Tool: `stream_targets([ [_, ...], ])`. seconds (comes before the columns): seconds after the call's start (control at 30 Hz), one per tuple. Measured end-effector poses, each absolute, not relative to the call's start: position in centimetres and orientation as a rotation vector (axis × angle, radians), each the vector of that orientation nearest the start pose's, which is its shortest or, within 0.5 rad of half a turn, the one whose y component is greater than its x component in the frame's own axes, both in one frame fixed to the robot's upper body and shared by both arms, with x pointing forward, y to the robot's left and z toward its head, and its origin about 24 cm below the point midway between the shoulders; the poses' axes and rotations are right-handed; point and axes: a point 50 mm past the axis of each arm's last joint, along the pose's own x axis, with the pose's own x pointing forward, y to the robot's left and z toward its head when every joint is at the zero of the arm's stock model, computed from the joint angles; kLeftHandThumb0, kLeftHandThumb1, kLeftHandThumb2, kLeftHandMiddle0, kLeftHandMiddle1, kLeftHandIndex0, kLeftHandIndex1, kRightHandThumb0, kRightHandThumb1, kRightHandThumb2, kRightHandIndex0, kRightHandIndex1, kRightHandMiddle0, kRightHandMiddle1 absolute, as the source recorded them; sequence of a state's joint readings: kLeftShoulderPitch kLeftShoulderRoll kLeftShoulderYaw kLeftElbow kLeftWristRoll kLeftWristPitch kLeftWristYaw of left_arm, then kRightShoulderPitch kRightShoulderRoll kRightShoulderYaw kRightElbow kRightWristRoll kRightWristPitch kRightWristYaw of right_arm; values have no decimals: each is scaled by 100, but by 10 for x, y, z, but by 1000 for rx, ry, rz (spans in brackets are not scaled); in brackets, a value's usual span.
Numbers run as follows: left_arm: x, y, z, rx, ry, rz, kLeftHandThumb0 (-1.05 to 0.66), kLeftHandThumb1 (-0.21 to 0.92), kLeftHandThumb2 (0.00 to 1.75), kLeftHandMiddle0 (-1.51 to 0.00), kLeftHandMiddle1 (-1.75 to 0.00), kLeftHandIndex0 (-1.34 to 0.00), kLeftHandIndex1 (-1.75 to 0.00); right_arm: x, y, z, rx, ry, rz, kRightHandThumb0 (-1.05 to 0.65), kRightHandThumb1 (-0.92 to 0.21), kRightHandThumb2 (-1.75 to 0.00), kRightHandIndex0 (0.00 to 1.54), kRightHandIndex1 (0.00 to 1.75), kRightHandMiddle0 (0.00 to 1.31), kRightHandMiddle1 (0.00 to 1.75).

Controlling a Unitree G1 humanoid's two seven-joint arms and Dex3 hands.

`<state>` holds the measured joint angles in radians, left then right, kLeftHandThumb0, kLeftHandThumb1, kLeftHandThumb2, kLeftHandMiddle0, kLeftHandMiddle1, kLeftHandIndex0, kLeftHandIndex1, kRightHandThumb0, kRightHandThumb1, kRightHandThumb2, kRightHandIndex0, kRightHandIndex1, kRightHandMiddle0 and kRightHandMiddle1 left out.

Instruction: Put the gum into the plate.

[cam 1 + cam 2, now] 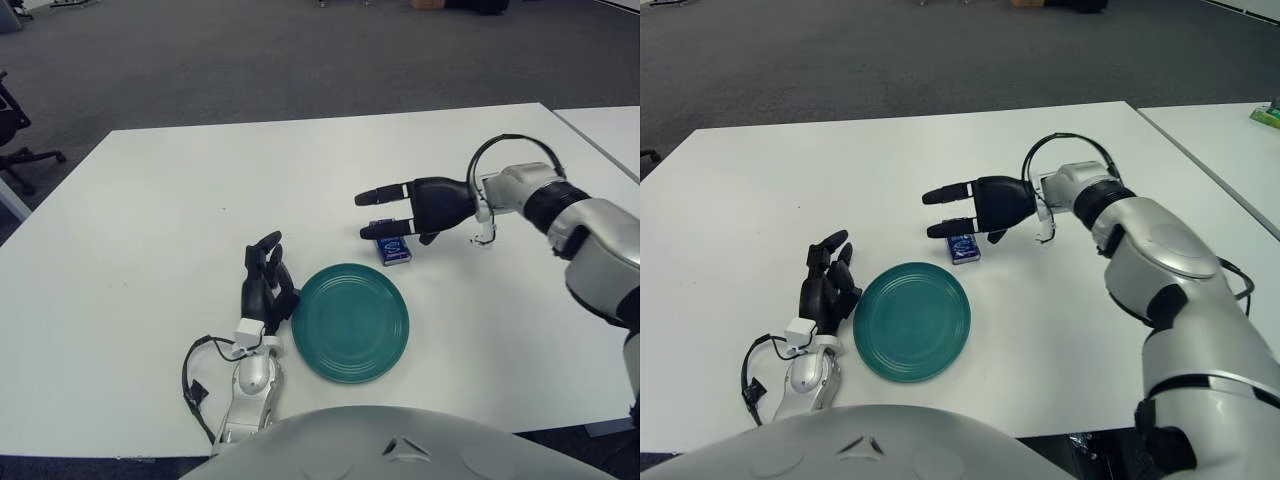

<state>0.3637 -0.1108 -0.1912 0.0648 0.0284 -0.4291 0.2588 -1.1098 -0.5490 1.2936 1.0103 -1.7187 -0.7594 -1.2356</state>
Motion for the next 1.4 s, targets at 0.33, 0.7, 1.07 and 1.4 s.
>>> stream_targets([
  [0.33, 168, 118, 1, -132, -6, 215, -90, 92, 95, -41, -4, 0, -91, 319, -128, 61, -1713, -1502, 1368, -87, -92, -56, 1, 0, 0, 0],
  [0.7, 160, 116, 2, -136, 22, 236, -89, 92, 94, -41, -4, 0, -94, 314, -138, 49, -1708, -1433, 1425, -79, -92, -58, 5, 2, 0, 0],
  [1.07, 152, 110, 5, -185, 30, 235, -89, 92, 91, -46, -6, -2, -97, 313, -139, 49, -1684, -1407, 1428, -76, -92, -54, 7, 1, 0, 0],
  [1.4, 149, 105, 7, -190, 33, 232, -89, 92, 91, -48, -7, -4, -97, 313, -139, 47, -1685, -1378, 1445, -80, -92, -56, 6, 0, 0, 0],
])
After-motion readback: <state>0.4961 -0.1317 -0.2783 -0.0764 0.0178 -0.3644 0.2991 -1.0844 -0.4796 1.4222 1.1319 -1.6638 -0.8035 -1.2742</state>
